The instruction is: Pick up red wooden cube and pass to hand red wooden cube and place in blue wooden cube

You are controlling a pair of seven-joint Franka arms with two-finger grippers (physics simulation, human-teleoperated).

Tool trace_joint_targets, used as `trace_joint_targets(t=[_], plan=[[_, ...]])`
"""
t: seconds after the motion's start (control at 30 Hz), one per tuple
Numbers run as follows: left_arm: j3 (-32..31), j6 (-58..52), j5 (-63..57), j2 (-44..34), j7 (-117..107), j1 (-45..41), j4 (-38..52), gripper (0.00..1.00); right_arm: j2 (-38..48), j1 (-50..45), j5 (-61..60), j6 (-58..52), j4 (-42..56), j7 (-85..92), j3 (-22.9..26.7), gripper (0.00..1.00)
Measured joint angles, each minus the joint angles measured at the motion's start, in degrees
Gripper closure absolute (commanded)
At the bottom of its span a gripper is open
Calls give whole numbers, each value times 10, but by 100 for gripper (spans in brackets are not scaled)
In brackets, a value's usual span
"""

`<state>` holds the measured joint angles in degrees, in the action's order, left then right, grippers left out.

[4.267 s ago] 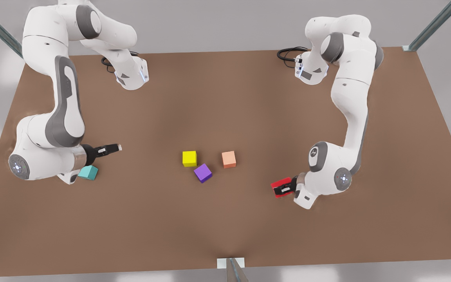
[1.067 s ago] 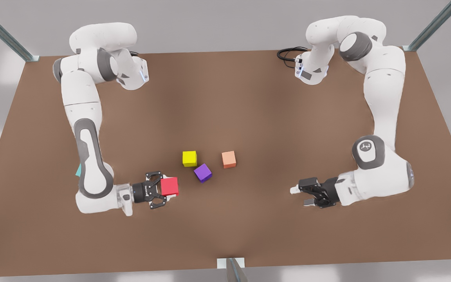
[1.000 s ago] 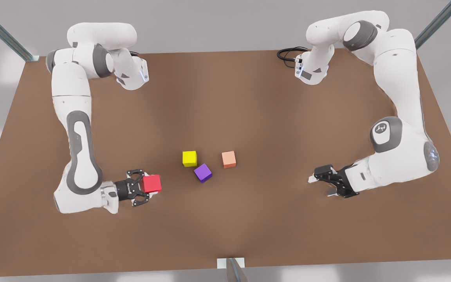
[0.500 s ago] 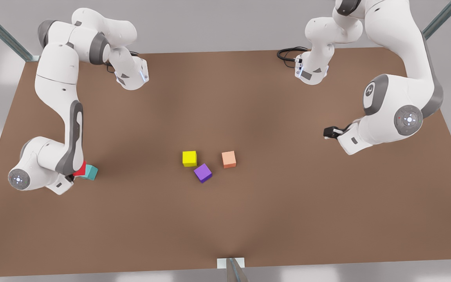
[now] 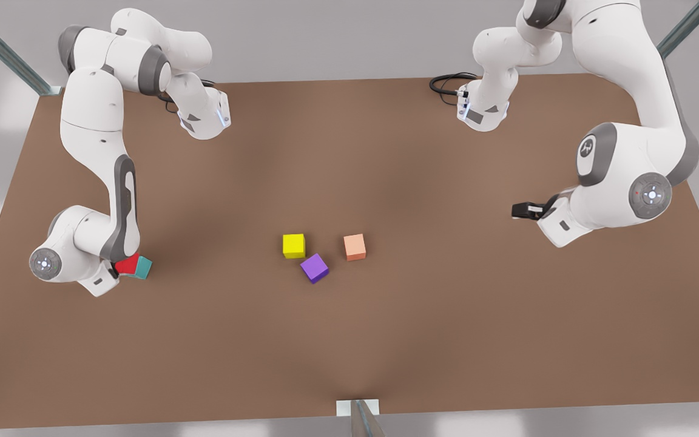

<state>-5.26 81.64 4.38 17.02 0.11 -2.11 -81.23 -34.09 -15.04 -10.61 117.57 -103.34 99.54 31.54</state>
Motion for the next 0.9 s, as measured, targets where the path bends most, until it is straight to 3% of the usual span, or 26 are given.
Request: trace_joint_targets(t=[0.1, 0.13, 0.17, 0.23, 0.6, 0.9], plan=[[0, 0, -1, 2, -1, 3, 0, 0, 0, 0, -1, 9, -5, -5, 0, 52], [0, 0, -1, 3, -1, 3, 0, 0, 0, 0, -1, 12, -7, -7, 0, 39], [-1, 0, -2, 3, -1, 1, 0, 0, 0, 0, -2, 15, -9, -8, 0, 12], [-1, 0, -3, 3, -2, -1, 0, 0, -1, 0, -6, 20, -11, -10, 0, 0], [-5, -1, -7, 3, -8, -9, 3, 0, 2, -4, -13, 34, -14, -17, -1, 0], [-9, -10, -7, 2, -22, -8, 13, 0, 55, -27, -13, 14, -28, -21, 0, 0]])
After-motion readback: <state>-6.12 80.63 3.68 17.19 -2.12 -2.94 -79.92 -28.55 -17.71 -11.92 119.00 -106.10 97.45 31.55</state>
